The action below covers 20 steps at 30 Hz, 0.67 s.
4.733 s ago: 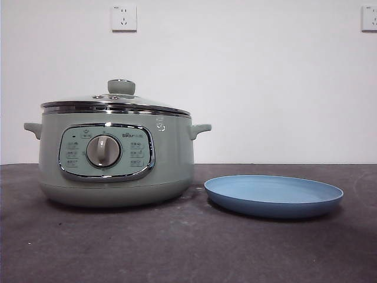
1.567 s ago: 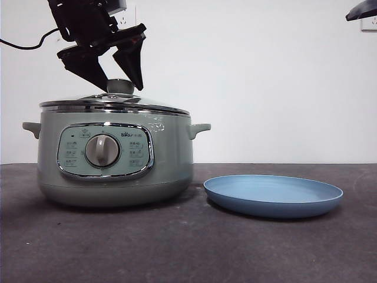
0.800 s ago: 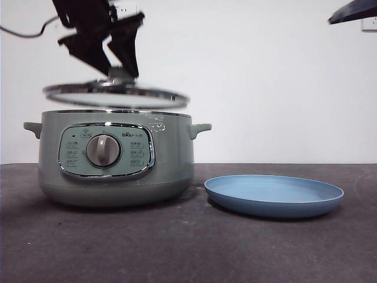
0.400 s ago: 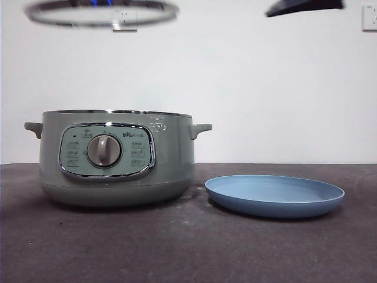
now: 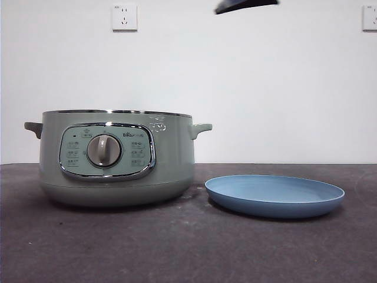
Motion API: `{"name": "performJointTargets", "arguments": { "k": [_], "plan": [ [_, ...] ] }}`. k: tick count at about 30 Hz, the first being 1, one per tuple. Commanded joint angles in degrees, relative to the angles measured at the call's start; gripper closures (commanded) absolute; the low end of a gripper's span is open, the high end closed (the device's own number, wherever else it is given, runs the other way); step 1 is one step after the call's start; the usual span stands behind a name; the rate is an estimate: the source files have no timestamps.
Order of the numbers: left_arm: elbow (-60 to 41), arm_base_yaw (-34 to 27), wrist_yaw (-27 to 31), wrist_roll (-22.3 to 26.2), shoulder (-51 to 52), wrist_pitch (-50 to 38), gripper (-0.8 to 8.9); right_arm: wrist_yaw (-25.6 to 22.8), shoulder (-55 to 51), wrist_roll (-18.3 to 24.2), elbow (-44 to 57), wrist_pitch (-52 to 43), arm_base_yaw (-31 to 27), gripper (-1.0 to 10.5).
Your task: Take the pumpkin out from the steamer,put the pumpkin in the blue plate,close the lid
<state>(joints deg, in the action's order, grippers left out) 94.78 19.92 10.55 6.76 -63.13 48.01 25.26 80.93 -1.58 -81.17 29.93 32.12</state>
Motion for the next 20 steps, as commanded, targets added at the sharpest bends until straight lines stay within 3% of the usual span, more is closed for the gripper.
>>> {"name": "performJointTargets", "arguments": {
  "k": [1, 9, 20],
  "plan": [
    [0.98, -0.17, 1.64, 1.05, 4.22, -1.25, 8.23, -0.33, 4.79, 2.29, -5.79, 1.51, 1.46, 4.8],
    [0.98, -0.15, 6.01, 1.03, 13.4, 2.29, 8.22, -6.38, 21.24, 6.21, -23.98, 7.85, 6.86, 4.7],
    [0.98, -0.13, 5.92, 0.92, 18.12, 9.25, 8.23, -13.99, 44.17, 9.86, -46.51, 17.9, 9.68, 4.7]
  ]
}}
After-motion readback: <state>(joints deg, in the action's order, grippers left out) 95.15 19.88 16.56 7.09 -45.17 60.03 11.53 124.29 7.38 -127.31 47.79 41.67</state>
